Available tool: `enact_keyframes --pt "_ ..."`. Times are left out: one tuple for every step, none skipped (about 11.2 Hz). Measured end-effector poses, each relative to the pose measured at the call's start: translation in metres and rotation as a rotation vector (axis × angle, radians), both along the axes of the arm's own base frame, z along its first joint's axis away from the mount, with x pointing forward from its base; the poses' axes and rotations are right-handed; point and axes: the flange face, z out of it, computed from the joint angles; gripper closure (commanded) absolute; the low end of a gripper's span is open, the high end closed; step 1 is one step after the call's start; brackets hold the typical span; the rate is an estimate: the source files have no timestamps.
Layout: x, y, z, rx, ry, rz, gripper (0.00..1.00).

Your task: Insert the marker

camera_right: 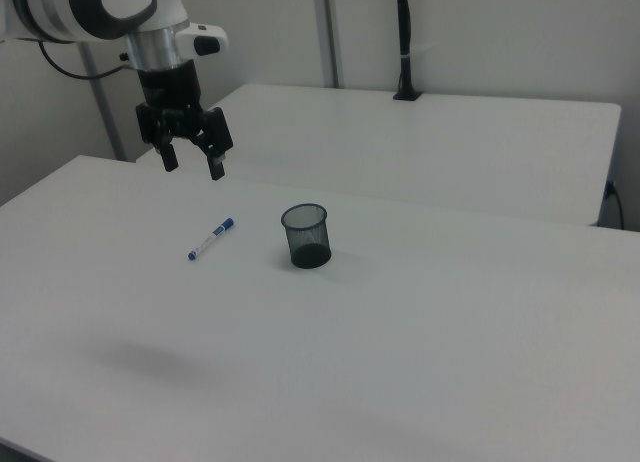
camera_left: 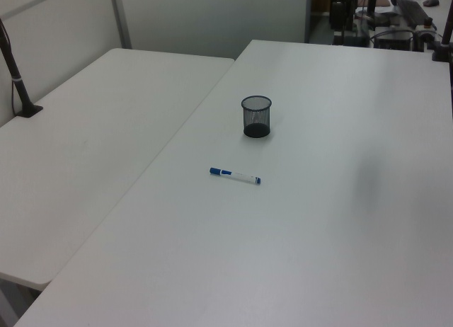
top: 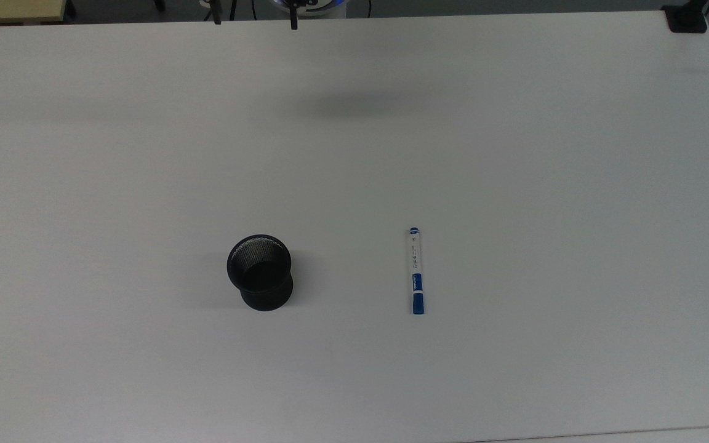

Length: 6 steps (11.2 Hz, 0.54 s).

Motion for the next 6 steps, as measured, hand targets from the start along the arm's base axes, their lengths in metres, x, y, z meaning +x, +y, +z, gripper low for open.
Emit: enact_keyframes --pt "0.0005 0.0 0.0003 0.0 -0.004 0.0 0.0" --pt "0.0009 0.0001 0.0003 0.0 -0.007 0.0 0.0" --pt "0.0016 0.0002 0.0005 0.001 -0.013 0.001 0.0" --pt "0.0023 0.0006 0.0009 0.005 -0.019 0.001 0.0" --pt "0.0026 0.001 0.0011 0.009 -0.021 0.001 0.0" --pt "0.0026 0.0013 0.0011 0.011 -0.022 0.001 0.0"
